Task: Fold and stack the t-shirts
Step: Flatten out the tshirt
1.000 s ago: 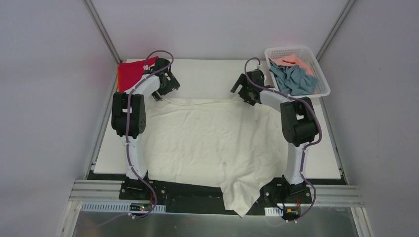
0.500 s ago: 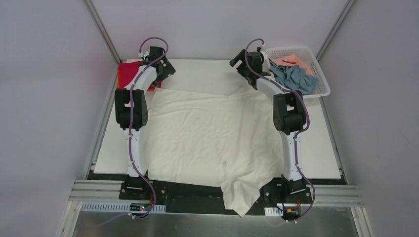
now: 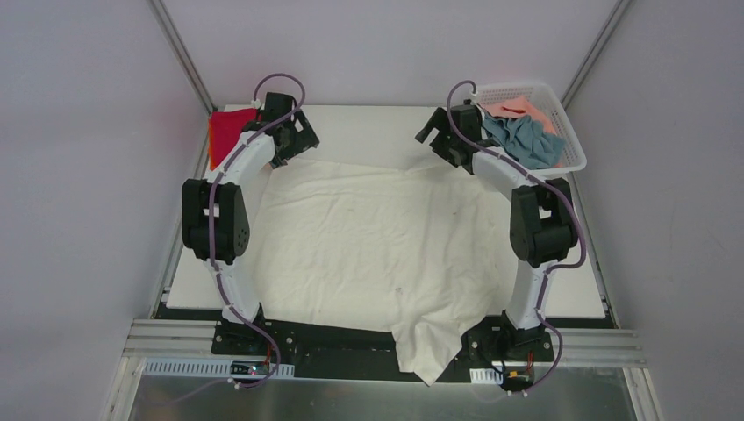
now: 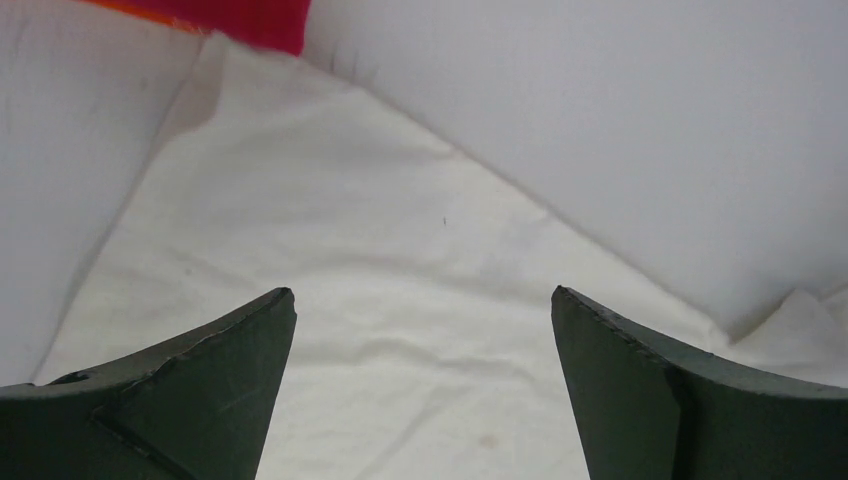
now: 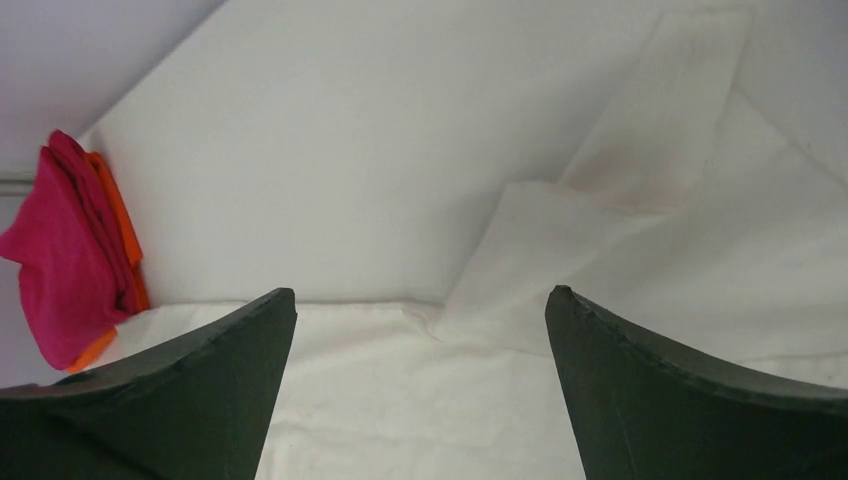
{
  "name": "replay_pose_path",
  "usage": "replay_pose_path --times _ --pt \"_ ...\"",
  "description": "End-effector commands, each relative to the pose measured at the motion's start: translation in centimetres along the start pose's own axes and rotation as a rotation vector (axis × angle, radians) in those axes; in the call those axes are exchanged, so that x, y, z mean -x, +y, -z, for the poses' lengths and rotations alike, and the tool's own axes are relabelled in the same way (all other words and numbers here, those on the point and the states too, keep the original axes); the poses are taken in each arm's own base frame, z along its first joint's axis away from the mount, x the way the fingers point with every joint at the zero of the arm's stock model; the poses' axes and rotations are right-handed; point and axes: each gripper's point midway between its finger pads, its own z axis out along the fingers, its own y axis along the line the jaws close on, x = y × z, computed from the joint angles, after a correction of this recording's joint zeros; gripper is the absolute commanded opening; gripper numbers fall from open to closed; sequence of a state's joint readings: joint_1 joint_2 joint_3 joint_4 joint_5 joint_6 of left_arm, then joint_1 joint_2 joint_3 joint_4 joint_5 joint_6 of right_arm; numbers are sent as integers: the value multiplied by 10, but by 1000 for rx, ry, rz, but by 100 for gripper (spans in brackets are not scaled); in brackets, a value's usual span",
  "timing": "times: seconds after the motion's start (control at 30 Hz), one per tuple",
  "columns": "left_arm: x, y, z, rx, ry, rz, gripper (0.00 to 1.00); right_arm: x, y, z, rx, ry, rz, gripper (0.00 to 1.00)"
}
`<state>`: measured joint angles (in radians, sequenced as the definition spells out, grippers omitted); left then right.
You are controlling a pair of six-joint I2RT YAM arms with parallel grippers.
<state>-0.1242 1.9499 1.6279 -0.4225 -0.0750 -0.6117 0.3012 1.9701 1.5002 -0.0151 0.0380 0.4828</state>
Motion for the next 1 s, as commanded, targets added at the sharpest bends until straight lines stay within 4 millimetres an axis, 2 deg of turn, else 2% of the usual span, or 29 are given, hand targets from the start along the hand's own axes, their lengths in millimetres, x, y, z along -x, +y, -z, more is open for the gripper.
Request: replay_pose_path --times 0.0,0.13,0.2,0.37,0.43,0.5,0.57,0.67,0.77,0.83,0.9,0.97 --pt "-38 3 31 2 24 -70 99 -30 -19 12 -46 77 -12 99" --pt "-77 8 32 0 89 -106 99 -49 -23 0 -40 144 -38 99" --pt "-94 13 29 2 127 -113 99 -49 -21 -7 -42 142 -46 99" --pt "-122 32 14 49 193 -123 99 -48 -24 -26 -50 124 -51 99" --pt "-130 38 10 70 211 -125 99 -46 -31 -34 -91 109 -50 99" --pt "-135 43 7 84 223 -128 99 -42 -30 -42 -88 88 -58 99" --pt "-139 47 5 98 230 -132 99 -30 -21 -53 -49 25 -67 99" --pt "-144 56 3 123 236 -142 99 2 0 -72 -11 -83 -72 99" --pt "-147 62 2 144 237 -150 99 42 29 -94 50 -195 -77 99" --pt "-145 64 3 149 229 -153 99 57 48 -106 91 -206 -61 99" --pt "-143 63 4 147 224 -156 99 65 61 -105 87 -169 -17 99" --pt "-139 59 8 131 212 -151 99 69 60 -94 47 -156 34 99"
